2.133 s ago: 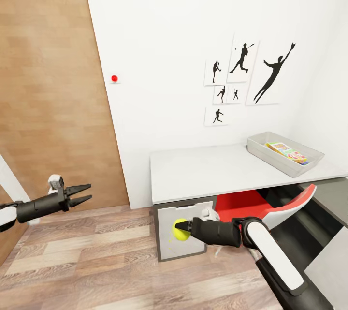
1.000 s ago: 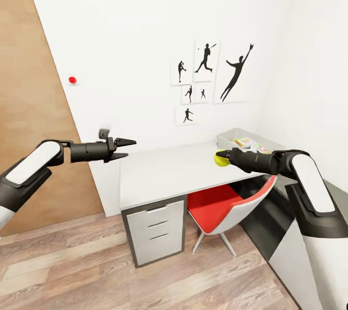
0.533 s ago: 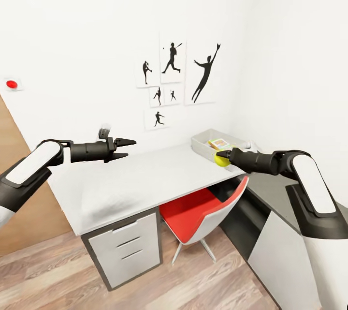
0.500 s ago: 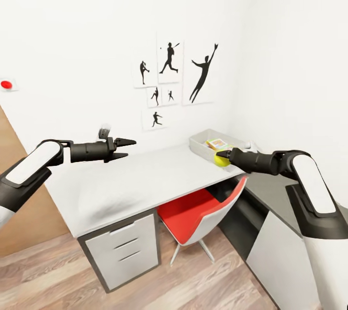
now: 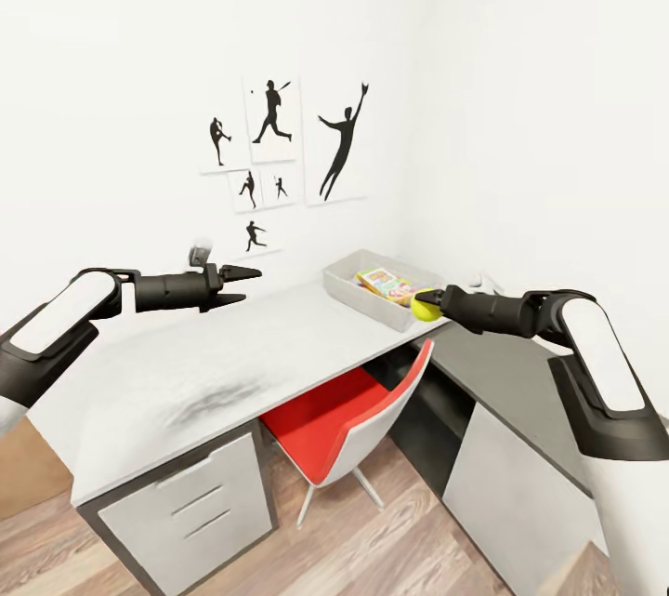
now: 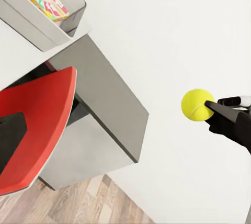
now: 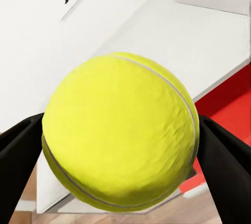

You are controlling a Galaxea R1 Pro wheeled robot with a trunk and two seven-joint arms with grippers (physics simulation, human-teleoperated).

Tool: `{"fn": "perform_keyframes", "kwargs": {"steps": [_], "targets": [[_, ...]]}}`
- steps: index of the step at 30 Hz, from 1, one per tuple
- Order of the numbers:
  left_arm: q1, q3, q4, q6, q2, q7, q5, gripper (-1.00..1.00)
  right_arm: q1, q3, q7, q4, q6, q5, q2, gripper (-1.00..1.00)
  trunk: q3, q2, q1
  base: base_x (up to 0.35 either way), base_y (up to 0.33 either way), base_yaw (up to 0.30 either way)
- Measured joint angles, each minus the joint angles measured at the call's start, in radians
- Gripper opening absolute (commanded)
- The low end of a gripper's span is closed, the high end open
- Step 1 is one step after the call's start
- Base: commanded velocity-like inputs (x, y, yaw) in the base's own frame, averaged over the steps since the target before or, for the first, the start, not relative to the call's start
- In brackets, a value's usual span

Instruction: Put all the toys in the child's room - the three board games (two on the bed and one on the table), the two jigsaw puzzles on the table, and the tennis ball on the table - inside the toy box on the table in the child's room.

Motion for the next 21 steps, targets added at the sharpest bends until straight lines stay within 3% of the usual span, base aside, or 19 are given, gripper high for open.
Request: {"fn": "perform_keyframes", "kwargs": {"steps": [5,12,21], "targets": [[0.0,0.0,0.0,0.0,-0.001,0.0,-0.001,1.0,0.0,0.0,0.0,0.0,0.0,0.0,0.0,-1.0,0.0,0.0,0.0,0.194,-0.148,-0.003],[0.0,0.0,0.0,0.0,0.001,0.0,0.0,1.0,0.001,0.0,0.0,0.0,0.0,0.0,0.0,-1.0,0.0,0.0,0.0,0.044,-0.031,0.0],[0.0,0.001,0.0,0.0,0.0,0.0,0.0,1.0,0.001,0.0,0.0,0.0,0.0,0.0,0.0,-1.0,0.0,0.0,0.0,0.272,-0.051,0.079]]}}
